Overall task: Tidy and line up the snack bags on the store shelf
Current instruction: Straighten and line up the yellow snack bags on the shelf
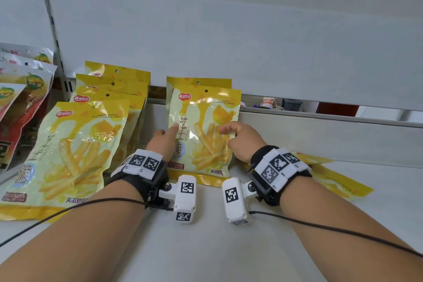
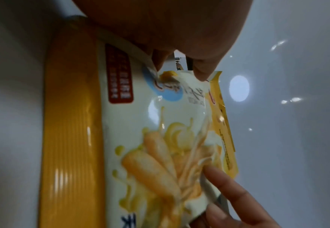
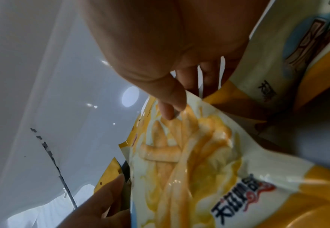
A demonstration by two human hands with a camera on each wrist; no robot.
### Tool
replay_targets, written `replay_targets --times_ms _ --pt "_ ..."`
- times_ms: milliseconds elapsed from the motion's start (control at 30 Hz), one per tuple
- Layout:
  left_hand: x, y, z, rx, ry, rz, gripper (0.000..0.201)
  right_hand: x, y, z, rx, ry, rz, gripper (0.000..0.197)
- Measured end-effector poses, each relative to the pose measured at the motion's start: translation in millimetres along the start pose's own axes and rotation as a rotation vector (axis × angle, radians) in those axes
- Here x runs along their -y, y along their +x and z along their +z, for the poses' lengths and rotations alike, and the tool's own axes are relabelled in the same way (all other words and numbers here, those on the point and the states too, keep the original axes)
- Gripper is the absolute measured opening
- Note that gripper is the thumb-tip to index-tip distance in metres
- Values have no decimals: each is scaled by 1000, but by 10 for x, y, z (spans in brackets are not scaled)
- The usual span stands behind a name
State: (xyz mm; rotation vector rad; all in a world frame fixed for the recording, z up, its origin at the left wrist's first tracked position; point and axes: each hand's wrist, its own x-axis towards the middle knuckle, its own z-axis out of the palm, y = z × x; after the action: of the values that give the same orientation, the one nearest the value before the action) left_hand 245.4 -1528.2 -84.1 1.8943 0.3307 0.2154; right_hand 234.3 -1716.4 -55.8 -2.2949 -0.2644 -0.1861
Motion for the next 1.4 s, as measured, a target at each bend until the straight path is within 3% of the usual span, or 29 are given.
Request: replay_targets --times_ms 133,300,367,433,533,733,967,1100,1200,1300,1400 --pt "-29 -105 -3 -77 46 91 76 -8 -65 -50 14 -27 -5 48" --pt "-235 -367 50 -187 28 357 61 -87 -247 -218 -130 -5 13 39" --pt "-334 -471 135 -137 -1 469 48 -150 -339 -327 -197 33 52 37" --pt "-431 -572 262 -2 -51 525 31 -226 -435 -454 -252 85 104 34" --pt "-560 -696 482 192 -48 532 20 -361 -601 -655 -324 95 191 30" --pt "-706 -821 848 371 233 500 40 -668 -977 -1033 -352 56 463 14" --pt "-753 -842 1107 504 782 479 70 -1012 -1303 -1209 -383 206 680 16" --pt "-797 -841 1209 448 1013 613 48 -1065 -1363 -1170 -333 341 773 13" --pt "-821 -820 1213 427 1010 625 41 -1065 -1350 -1132 -338 473 771 13" --pt "-790 -825 1248 432 834 633 29 -1049 -1299 -1096 -386 593 773 13" --pt "-771 -853 1297 497 600 590 30 -1125 -1226 -1095 -574 656 756 48"
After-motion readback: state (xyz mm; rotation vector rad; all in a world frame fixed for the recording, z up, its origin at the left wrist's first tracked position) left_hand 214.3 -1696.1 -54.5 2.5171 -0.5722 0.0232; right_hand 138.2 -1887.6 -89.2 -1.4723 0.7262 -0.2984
